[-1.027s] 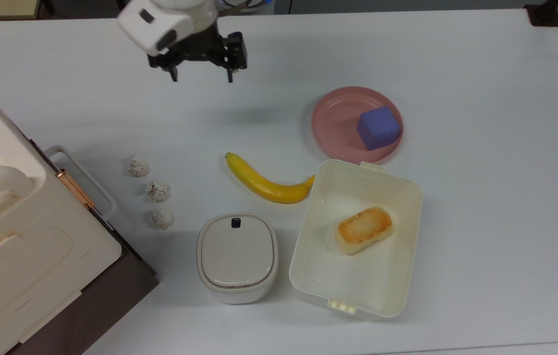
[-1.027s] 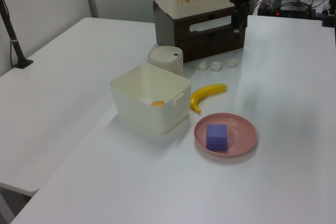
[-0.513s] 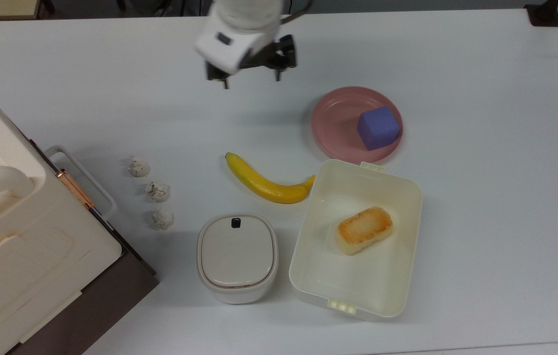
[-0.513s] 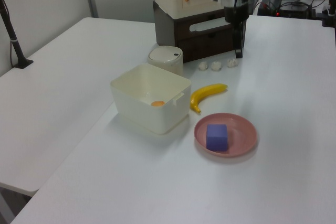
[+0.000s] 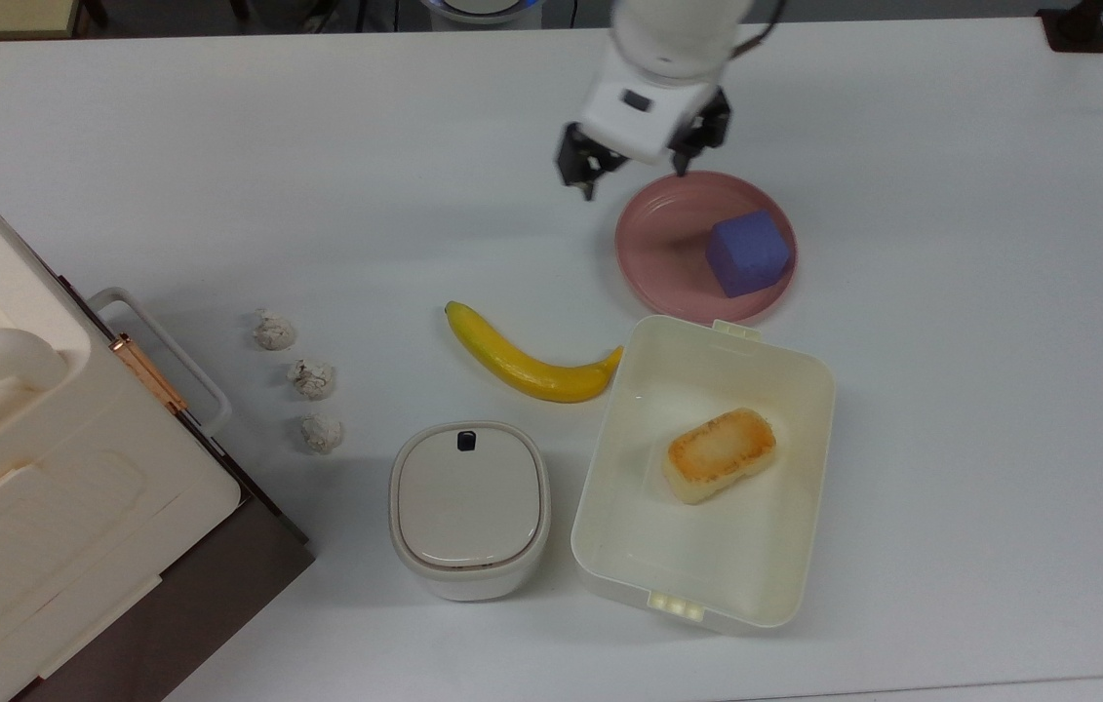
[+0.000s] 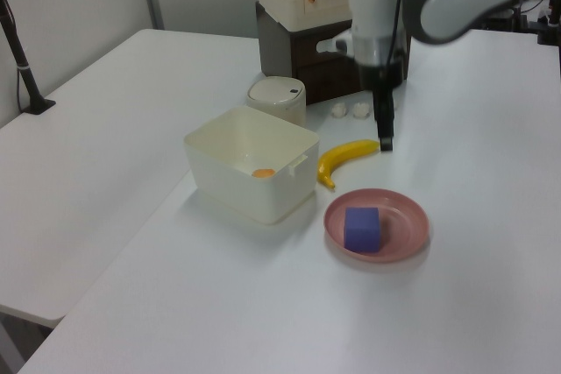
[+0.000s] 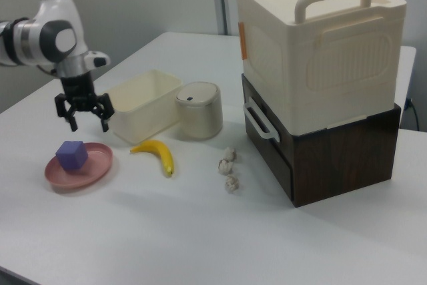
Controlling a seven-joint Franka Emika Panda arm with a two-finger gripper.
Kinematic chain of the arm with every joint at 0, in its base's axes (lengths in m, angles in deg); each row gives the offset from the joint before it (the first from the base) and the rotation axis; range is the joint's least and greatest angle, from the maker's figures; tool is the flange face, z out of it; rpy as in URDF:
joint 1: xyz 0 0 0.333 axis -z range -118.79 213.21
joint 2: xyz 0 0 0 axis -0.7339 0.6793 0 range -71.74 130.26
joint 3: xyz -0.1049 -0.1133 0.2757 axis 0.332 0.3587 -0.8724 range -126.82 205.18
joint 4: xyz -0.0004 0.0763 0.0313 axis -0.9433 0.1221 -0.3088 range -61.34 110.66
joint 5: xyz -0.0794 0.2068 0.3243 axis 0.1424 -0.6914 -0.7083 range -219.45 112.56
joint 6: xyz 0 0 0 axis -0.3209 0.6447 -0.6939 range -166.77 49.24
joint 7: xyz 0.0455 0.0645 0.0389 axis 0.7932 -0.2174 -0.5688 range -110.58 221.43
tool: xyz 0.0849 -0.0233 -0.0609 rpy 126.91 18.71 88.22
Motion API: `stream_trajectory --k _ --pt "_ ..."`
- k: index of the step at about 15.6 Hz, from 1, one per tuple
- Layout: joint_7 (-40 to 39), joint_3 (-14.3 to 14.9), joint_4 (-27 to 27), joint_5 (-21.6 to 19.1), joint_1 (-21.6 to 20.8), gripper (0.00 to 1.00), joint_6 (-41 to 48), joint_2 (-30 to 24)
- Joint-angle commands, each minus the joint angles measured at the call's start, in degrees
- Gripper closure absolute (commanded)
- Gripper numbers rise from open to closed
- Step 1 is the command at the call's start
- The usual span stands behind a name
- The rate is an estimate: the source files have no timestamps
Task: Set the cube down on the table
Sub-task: 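Move the gripper over the purple cube on the pink plate, then lower the gripper and close it on the purple cube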
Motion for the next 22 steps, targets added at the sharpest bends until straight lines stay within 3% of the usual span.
stream_trajectory --k 1,7,12,15,17,20,22 --pt "2.0 0.8 1.9 -0.7 -5.0 0.00 -3.5 2.4" --pt "9.4 0.9 0.6 0.1 -11.8 0.00 -10.4 8.8" --pt "14.4 1.0 -2.8 0.4 -13.9 0.00 -11.6 13.2" --pt "17.4 1.0 -4.1 3.5 -13.5 0.00 -11.8 15.1" --pt "17.4 1.2 -4.2 3.9 -13.4 0.17 -11.8 15.1" --pt "17.1 1.6 -4.6 5.0 -13.1 0.52 -11.6 14.7" --pt "16.9 1.7 -4.6 4.9 -10.9 0.55 -11.1 13.2"
